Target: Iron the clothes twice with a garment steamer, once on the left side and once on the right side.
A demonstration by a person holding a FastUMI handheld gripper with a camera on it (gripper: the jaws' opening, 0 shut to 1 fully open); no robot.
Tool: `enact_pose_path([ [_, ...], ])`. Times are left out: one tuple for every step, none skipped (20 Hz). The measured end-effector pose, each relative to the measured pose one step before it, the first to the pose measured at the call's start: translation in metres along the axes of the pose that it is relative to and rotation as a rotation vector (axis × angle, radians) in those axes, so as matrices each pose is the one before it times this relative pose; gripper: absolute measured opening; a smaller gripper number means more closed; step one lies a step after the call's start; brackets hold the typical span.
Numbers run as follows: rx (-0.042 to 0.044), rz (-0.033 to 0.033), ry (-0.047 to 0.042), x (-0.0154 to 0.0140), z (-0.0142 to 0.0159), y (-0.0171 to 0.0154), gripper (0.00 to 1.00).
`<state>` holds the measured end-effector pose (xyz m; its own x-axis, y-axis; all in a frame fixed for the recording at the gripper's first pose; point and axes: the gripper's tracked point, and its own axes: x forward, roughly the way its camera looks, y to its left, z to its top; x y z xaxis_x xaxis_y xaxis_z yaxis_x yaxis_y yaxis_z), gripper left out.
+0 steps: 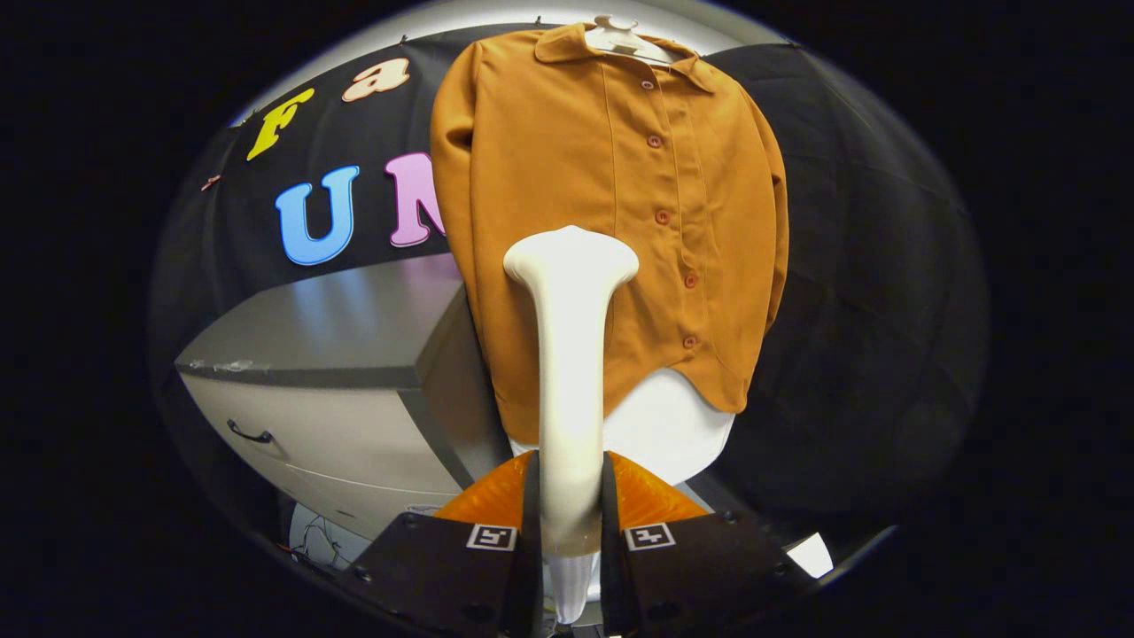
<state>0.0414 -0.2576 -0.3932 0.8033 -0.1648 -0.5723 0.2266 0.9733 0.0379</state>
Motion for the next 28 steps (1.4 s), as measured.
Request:
enact_pose_path([
  [-0.00154,-0.00265,0.02733,0.00108,-0.01098,-0.00127,0.29],
  [-0.00082,-0.00285,0.02721,0.00065,-0.01218,-0.00135,0.29],
  [-0.00049,-0.00345,0.02542,0.00067,-0.01197,-0.00181,0.29],
  [0.00267,-0.00317,0.02781,0.00181,-0.01102,-0.00364,0.29],
  [0.00671,-0.00223,0.02983,0.00065,-0.01345,-0.00165,0.29],
  [0.0125,0.00235,0.02754,0.00043,-0.01057,-0.00043,0.29],
  [0.01567,0.00294,0.02635,-0.00083,-0.01211,-0.00104,0.29],
  [0.00778,0.00311,0.01995,-0.00074,-0.00982,-0.00149,0.3],
  [-0.00315,0.00203,0.01329,-0.00265,-0.01014,-0.0019,0.29],
  [-0.00766,0.00568,0.00852,-0.00319,-0.00804,-0.00136,0.29],
  [-0.00314,0.00517,0.00271,-0.00457,-0.0083,-0.00117,0.3],
  [0.00375,0.00619,-0.00346,-0.00536,-0.00494,-0.00065,0.29],
  [0.00262,0.00475,-0.00673,-0.00809,-0.00309,-0.00029,0.29],
  [-0.00309,0.00408,-0.01353,-0.0087,0.0006,0.00031,0.29],
  [-0.00923,0.00445,-0.01818,-0.00946,0.00247,0.00035,0.29],
  [-0.00859,0.0057,-0.02027,-0.009,0.00577,0.00064,0.29],
  [-0.00252,0.00676,-0.02408,-0.01081,0.00766,0.00076,0.3],
  [0.00096,0.005,-0.02503,-0.01026,0.01073,0.00115,0.29],
  [0.00047,0.00298,-0.02759,-0.00989,0.01151,0.00063,0.29],
  [0.0005,-0.00042,-0.03386,-0.00797,0.01416,-0.00049,0.29],
  [-0.00603,-0.00222,-0.03662,-0.01008,0.01433,-0.00014,0.29],
  [-0.00761,-0.00334,-0.0404,-0.00868,0.01661,-0.00193,0.29],
  [-0.0056,-0.00091,-0.04056,-0.00818,0.01737,-0.00302,0.29],
  [0.0005,0.0002,-0.03843,-0.00588,0.01802,-0.00244,0.29],
  [-0.00051,0.00024,-0.03879,-0.0044,0.01852,-0.00231,0.29],
  [-0.00088,-0.00065,-0.03706,-0.00276,0.01853,-0.00323,0.29],
  [-0.00017,-0.00382,-0.03389,-0.00173,0.01753,-0.00339,0.29],
  [-0.00538,-0.00562,-0.03178,-0.00035,0.01664,-0.00438,0.29],
])
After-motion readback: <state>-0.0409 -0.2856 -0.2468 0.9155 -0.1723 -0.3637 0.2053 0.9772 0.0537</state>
